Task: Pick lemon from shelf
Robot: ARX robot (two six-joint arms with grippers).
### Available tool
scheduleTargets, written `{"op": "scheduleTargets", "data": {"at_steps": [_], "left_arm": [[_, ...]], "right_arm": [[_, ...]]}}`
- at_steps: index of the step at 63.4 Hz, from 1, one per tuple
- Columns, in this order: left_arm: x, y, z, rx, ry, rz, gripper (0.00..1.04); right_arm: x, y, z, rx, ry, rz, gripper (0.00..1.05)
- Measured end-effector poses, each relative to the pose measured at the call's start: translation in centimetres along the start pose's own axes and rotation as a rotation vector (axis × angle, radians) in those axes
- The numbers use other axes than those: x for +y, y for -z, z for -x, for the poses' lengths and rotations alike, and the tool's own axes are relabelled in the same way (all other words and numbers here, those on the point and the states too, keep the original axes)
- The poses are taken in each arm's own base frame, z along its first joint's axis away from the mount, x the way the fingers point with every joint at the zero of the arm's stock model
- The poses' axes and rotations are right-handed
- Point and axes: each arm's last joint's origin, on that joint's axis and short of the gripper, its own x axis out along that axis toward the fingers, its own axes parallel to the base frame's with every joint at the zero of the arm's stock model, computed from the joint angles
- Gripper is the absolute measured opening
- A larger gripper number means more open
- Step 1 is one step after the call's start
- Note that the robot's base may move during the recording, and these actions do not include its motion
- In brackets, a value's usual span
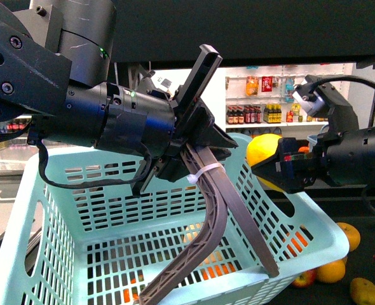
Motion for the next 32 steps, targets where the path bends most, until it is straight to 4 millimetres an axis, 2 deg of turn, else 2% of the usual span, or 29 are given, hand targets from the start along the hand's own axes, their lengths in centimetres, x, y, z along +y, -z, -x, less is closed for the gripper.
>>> {"op": "scheduleTargets", "data": {"at_steps": [11,15,27,32], "left_arm": [[0.0,0.0,0.0,0.0,0.0,0.0,0.13],[0.0,0.0,0.0,0.001,0.001,0.0,0.13],[0.0,0.0,0.0,0.001,0.001,0.0,0.13],[-0.01,0.01,0.0,0.004,0.003,0.002,0.12]], "right_arm": [[0.61,0.69,-0.74,0.025,-0.016,0.001,0.64],[0.64,0.82,-0.82,0.029,-0.015,0.001,0.75],[0.58,0.79,-0.81,0.025,-0.012,0.0,0.99],[0.33,0.73,-0.71,0.02,-0.011,-0.006,0.97]]}}
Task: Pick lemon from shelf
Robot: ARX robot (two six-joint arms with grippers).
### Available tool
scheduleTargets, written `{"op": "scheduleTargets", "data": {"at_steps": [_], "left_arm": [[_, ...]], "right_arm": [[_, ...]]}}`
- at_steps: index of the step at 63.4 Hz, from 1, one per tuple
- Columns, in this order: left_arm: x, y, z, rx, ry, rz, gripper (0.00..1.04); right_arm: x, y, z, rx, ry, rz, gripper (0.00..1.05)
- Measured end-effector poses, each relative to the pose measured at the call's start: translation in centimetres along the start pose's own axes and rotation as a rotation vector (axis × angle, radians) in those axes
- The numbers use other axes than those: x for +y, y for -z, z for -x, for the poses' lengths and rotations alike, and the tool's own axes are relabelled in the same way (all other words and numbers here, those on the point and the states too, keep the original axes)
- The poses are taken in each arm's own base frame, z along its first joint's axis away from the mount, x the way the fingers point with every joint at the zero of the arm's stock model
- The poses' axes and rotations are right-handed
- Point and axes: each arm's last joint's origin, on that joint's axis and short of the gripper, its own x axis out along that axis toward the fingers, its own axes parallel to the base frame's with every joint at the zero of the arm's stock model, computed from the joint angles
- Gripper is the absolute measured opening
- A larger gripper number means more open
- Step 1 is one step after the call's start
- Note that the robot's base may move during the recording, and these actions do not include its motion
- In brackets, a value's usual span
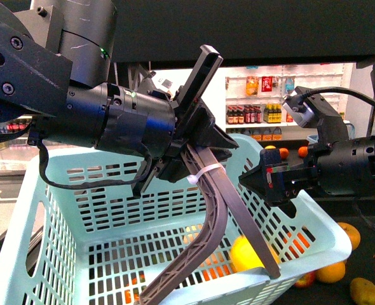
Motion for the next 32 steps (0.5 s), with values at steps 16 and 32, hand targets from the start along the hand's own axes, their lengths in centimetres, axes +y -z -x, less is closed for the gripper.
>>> {"op": "scheduleTargets", "data": {"at_steps": [16,32], "left_arm": [[0.2,0.0,-0.1,-0.007,-0.01,0.002,0.12],[0.2,0.0,-0.1,-0.002,-0.005,0.003,0.12]], "right_arm": [[-5.0,-2.5,2.3,-0.114,0.122,-0.079,0.97],[-11.9,-0.6,4.5,-0.116,0.333,-0.153,0.97]]}}
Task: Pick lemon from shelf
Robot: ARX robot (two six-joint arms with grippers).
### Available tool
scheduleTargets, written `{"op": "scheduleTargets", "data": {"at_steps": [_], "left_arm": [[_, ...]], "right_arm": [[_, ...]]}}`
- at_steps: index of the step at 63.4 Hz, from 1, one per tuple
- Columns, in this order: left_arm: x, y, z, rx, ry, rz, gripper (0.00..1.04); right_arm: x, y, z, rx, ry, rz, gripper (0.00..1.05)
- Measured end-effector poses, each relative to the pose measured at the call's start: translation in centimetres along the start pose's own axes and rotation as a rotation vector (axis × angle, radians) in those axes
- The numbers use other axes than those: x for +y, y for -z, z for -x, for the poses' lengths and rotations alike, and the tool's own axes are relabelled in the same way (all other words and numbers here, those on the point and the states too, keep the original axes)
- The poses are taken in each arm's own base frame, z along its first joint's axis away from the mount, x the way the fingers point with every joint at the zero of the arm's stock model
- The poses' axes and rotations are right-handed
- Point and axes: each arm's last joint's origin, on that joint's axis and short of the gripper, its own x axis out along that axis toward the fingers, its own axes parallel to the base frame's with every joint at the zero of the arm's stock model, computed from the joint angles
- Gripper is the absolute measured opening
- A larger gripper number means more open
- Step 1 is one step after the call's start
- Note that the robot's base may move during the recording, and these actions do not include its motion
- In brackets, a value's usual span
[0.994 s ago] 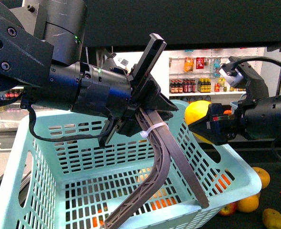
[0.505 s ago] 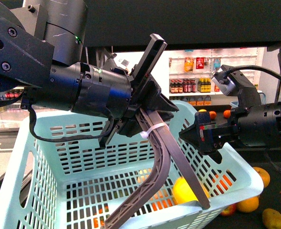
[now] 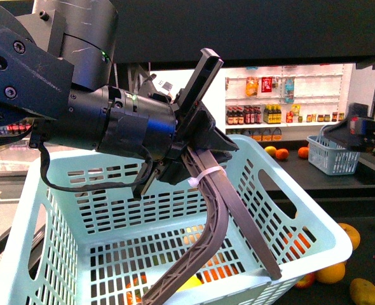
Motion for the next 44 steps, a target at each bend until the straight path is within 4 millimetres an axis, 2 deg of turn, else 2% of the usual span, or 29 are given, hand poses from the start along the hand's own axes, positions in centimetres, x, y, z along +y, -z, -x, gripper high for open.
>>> {"op": "scheduleTargets", "data": {"at_steps": [5,9,22,32,44], "left_arm": [[0.0,0.0,0.0,-0.001,-0.001,0.0,0.12],[0.0,0.0,0.0,-0.001,-0.001,-0.001,0.12],[0.0,0.0,0.0,-0.002,-0.002,0.0,0.12],[0.0,0.0,0.0,-0.001,-0.001,0.0,0.12],[0.0,0.0,0.0,0.001,0.0,-0.001,0.12]], "right_arm": [[-1.4,2.2,-0.5,0.056,0.044,0.001,0.97],[-2.3,5.0,-1.0,0.127,0.062,0.001,0.97],[-2.6,12.7,-1.9,0.312,0.08,0.002,0.97],[-0.3,18.5,-2.7,0.439,0.047,0.019,0.97],[4.1,23.0,-3.9,0.534,-0.038,0.077,0.97]]}}
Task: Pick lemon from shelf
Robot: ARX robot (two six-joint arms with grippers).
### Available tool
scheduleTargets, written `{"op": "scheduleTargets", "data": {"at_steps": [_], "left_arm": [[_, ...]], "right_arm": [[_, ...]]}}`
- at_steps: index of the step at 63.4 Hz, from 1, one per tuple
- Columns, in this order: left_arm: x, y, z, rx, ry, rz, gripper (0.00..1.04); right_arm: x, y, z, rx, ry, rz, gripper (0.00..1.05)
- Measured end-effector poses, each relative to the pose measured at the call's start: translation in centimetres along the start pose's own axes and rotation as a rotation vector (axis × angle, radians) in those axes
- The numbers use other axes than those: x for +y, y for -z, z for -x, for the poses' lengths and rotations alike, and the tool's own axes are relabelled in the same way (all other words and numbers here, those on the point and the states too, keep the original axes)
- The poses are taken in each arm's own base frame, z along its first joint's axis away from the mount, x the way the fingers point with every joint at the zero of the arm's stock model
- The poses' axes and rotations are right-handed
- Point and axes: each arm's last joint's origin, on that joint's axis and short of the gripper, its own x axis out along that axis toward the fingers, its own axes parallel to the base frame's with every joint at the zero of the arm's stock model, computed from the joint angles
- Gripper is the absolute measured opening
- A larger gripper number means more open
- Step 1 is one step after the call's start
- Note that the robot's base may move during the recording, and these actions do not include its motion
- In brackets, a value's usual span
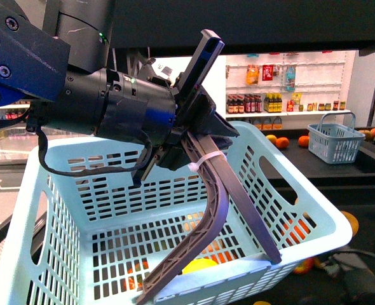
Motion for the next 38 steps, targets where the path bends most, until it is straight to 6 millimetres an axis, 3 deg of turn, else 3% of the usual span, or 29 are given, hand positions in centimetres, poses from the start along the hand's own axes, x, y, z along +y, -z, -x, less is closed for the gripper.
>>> {"op": "scheduleTargets", "data": {"at_steps": [9,15,38], "left_arm": [[0.0,0.0,0.0,-0.001,-0.001,0.0,0.12],[0.0,0.0,0.0,-0.002,-0.002,0.0,0.12],[0.1,-0.1,0.0,-0.013,-0.012,-0.015,0.12]], "right_arm": [[3.2,2.2,-2.5,0.067,-0.036,0.066,0.97],[4.2,3.1,-3.7,0.088,-0.024,0.11,0.97],[5.3,2.8,-8.1,0.079,0.076,0.196,0.97]]}}
